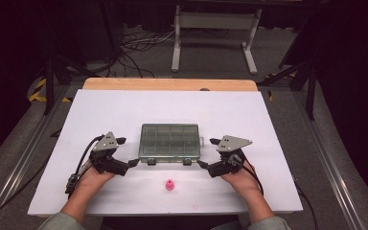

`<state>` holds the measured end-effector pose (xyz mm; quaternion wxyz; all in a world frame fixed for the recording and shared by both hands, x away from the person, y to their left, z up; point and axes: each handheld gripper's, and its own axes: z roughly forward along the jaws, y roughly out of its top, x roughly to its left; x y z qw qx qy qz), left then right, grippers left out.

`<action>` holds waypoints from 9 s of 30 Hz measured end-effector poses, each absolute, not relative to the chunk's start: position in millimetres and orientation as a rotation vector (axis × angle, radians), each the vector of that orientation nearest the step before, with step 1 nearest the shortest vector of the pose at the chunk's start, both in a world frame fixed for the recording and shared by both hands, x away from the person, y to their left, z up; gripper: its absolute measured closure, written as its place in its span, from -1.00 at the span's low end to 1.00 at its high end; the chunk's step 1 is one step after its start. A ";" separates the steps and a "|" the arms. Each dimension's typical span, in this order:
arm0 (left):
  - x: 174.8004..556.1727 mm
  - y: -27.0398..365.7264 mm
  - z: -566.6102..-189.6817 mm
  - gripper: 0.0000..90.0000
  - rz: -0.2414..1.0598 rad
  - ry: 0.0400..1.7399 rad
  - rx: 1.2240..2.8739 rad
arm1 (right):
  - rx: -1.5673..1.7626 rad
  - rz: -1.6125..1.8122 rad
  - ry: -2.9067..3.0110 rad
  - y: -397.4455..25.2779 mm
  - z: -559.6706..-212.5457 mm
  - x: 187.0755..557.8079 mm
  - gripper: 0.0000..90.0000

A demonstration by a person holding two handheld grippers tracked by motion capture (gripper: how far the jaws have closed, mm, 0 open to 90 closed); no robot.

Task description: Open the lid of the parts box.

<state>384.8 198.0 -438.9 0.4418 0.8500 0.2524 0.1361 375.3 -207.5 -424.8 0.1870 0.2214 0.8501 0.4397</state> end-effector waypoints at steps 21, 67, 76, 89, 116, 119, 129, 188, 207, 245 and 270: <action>385.9 189.2 -453.0 -0.74 0.288 0.636 2.231 | 0.645 1.106 2.549 -204.3 -443.2 378.3 -0.70; 382.4 187.4 -456.7 0.32 0.270 0.636 2.184 | 0.640 1.202 2.473 -203.4 -451.9 378.5 0.40; 381.1 185.1 -456.8 0.41 0.284 0.618 2.204 | 0.639 1.203 2.476 -203.5 -452.3 378.5 0.41; 380.2 183.6 -456.4 0.46 0.292 0.607 2.196 | 0.634 1.202 2.479 -203.0 -453.0 378.3 0.45; 378.5 188.8 -450.9 0.62 0.287 0.591 2.133 | 0.637 1.299 2.421 -208.4 -446.0 376.0 0.65; 378.4 190.0 -450.0 0.71 0.267 0.596 2.106 | 0.639 1.317 2.412 -209.5 -445.2 376.0 0.68; 377.2 191.1 -449.1 0.92 0.265 0.592 2.028 | 0.634 1.402 2.364 -210.7 -442.8 375.2 0.86; 370.7 193.2 -438.3 0.15 0.315 0.534 1.860 | 0.562 1.164 2.384 -186.4 -388.0 425.9 -0.05; 356.1 208.4 -437.2 -0.28 0.366 0.548 1.836 | 0.589 1.218 2.390 -184.5 -364.1 460.2 0.34; 357.3 212.9 -435.4 -0.95 0.417 0.579 1.747 | 0.759 1.221 2.335 -174.5 -373.3 520.7 0.37; 354.8 218.6 -432.6 -0.96 0.441 0.592 1.740 | 0.871 1.213 2.325 -168.2 -399.9 543.9 -0.12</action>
